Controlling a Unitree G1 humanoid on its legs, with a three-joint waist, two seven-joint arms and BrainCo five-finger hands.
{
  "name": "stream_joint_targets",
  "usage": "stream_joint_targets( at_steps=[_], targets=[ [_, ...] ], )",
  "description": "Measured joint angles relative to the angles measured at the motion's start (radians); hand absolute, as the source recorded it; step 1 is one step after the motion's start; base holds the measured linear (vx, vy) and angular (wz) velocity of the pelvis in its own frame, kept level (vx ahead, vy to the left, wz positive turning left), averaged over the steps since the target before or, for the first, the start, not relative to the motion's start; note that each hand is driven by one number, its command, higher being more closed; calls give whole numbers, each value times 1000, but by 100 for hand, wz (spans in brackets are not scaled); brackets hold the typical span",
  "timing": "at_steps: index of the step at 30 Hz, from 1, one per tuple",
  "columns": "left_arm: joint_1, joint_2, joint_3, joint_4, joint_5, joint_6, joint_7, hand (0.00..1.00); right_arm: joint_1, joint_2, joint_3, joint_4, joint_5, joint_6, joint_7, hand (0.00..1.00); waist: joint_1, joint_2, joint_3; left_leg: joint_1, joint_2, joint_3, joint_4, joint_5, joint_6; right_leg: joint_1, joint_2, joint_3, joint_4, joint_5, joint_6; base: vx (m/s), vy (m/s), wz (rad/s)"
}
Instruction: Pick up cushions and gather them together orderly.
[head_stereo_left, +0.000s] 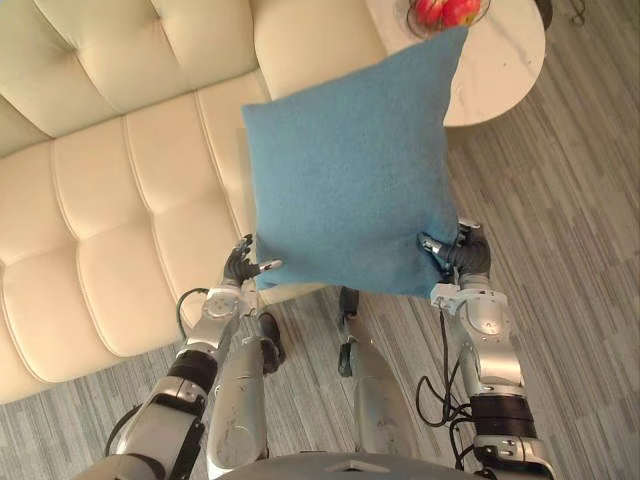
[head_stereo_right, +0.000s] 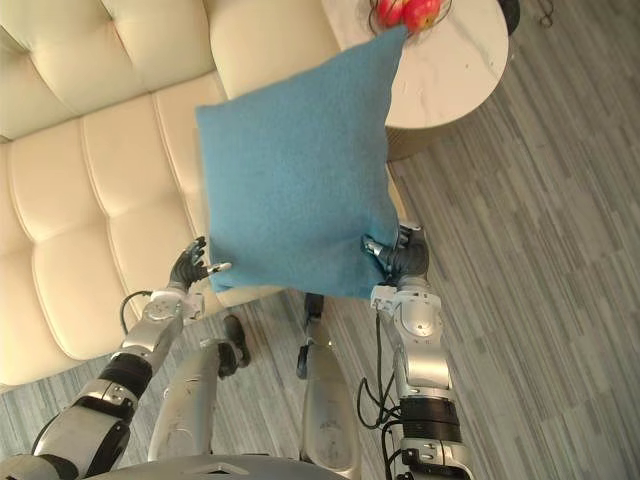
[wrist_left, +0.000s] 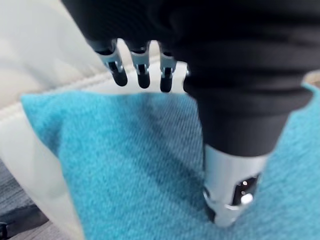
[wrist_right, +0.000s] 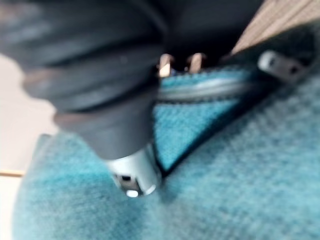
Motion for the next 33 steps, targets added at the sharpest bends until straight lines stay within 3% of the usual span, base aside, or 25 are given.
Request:
stream_joint_targets(
  at_steps=[3, 4, 10, 23, 33],
  targets=[
    [-72, -6, -6, 28, 1, 10, 19, 0, -8, 2, 11, -52, 2, 0, -32, 100, -3, 1, 18, -45, 17, 10, 24, 1, -5, -41, 4, 1, 10, 2, 2, 21, -25, -8],
    [-81, -6, -6, 28, 1, 11, 20, 100, -10, 3, 14, -61, 3, 0, -38, 100, -2, 1, 22, -48, 20, 12, 28, 1, -2, -45, 5, 1, 13, 2, 2, 45, -27, -13],
    [-144, -4, -16, 26, 1, 26, 40, 100, -12, 7, 32, -117, 3, -5, -79, 100, -1, 1, 61, -63, 31, 31, 32, -6, -9, -73, 12, 7, 28, 1, 2, 34, -15, -5],
    [-157, 33, -16, -64, -1, 26, 84, 100, -8, 48, 34, -120, 31, -44, -99, 100, -4, -1, 64, -73, 34, 54, 32, -12, -10, -97, 12, 27, 30, 2, 3, -3, -13, -3],
    [-79, 28, 6, -242, -25, 26, 119, 100, 8, 92, 30, -116, 41, -47, -121, 100, -1, -4, 96, 18, 20, 56, 7, -7, -12, -46, -1, 23, 96, -47, 6, 4, -24, 3]
  ],
)
